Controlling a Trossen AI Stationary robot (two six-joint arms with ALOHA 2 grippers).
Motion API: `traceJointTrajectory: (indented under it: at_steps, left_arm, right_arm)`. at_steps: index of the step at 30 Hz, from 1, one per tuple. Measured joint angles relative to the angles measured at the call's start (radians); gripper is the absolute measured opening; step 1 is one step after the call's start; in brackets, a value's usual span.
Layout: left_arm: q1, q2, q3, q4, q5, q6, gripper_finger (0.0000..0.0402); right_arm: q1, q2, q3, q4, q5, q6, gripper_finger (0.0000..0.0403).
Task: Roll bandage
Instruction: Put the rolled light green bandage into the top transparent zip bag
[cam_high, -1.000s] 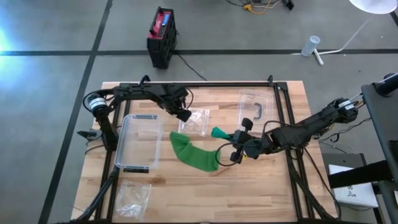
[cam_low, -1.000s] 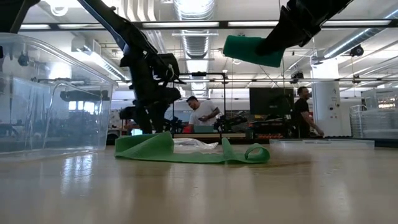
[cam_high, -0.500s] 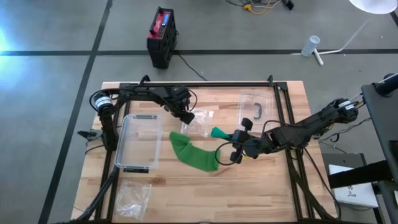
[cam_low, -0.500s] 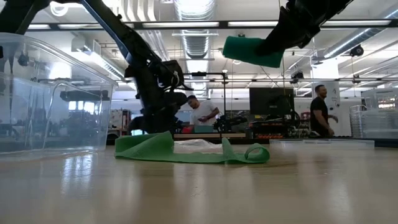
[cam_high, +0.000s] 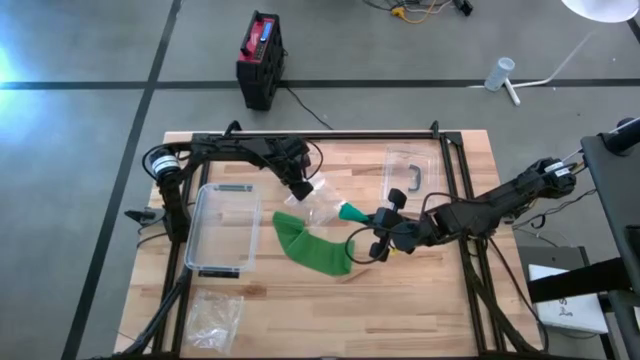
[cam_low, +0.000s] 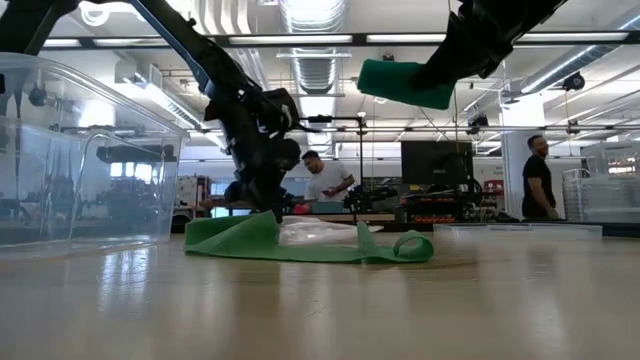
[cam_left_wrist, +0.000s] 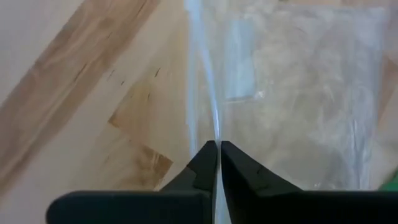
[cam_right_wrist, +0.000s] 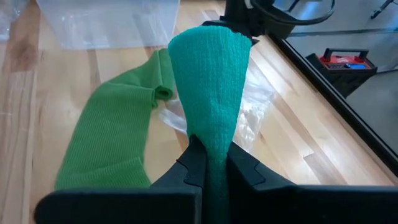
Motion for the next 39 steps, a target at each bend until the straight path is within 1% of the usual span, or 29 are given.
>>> traceJointTrajectory:
  at_steps: [3,5,8,10,11,13,15,16,17,19,24,26,27,30,33,35,37,39]
  left_arm:
    - [-0.002,0.000,0.005,0.011,-0.001,0.079,0.0003]
    - [-0.003,0.000,0.030,0.005,-0.001,0.132,0.0002]
    - [-0.008,-0.004,0.105,-0.039,-0.002,0.286,0.0001]
    - [-0.020,-0.007,0.183,-0.100,-0.001,0.374,0.0001]
    - [-0.029,-0.010,0.222,-0.144,0.006,0.407,0.0001]
    - [-0.053,-0.015,0.313,-0.244,0.056,0.469,0.0001]
    - [-0.080,-0.017,0.393,-0.340,0.148,0.542,0.0000]
    - [-0.097,-0.019,0.422,-0.389,0.194,0.588,0.0000]
    - [-0.117,-0.019,0.445,-0.421,0.222,0.633,0.0000]
    - [-0.167,-0.023,0.461,-0.431,0.221,0.701,0.0000]
    - [-0.323,-0.035,0.459,-0.465,0.057,0.894,0.0000]
    - [-0.383,-0.036,0.459,-0.472,0.004,0.937,0.0000]
    - [-0.406,-0.036,0.459,-0.472,-0.001,0.942,0.0000]
    - [-0.440,-0.045,0.458,-0.483,0.008,0.944,0.0000]
    - [-0.437,-0.061,0.444,-0.488,0.009,0.925,0.0000]
    - [-0.431,-0.068,0.432,-0.491,0.032,0.907,0.0000]
    - [-0.428,-0.072,0.430,-0.508,0.075,0.898,0.0000]
    - [-0.428,-0.079,0.430,-0.509,0.110,0.893,0.0000]
  right_arm:
    - [0.000,0.000,0.000,0.025,0.000,-0.001,0.0019]
    - [-0.001,-0.001,0.000,0.033,0.001,-0.010,0.0019]
    - [-0.015,-0.001,0.008,0.028,0.007,-0.042,0.0019]
    - [-0.028,-0.001,0.039,-0.030,0.052,-0.059,0.0019]
    - [-0.034,-0.001,0.060,-0.086,0.087,-0.076,0.0019]
    - [-0.040,0.002,0.104,-0.204,0.157,-0.129,0.0019]
    - [-0.040,0.005,0.148,-0.299,0.217,-0.222,0.0019]
    - [-0.039,0.005,0.167,-0.314,0.240,-0.282,0.0019]
    - [-0.040,0.005,0.184,-0.300,0.250,-0.358,0.0019]
    - [-0.041,0.005,0.212,-0.253,0.249,-0.530,0.0019]
    - [-0.039,0.003,0.241,-0.133,0.271,-0.827,0.0018]
    - [-0.039,0.007,0.226,-0.127,0.257,-0.889,0.0018]
    - [-0.037,0.020,0.217,-0.129,0.247,-0.898,0.0018]
    - [-0.012,0.055,0.186,-0.124,0.227,-0.914,0.0018]
    - [0.015,0.105,0.164,-0.055,0.230,-0.996,0.0018]
    - [0.024,0.155,0.159,0.024,0.290,-1.104,0.0018]
    - [0.025,0.199,0.161,0.166,0.353,-1.246,0.0018]
    - [0.024,0.224,0.164,0.303,0.356,-1.394,0.0018]
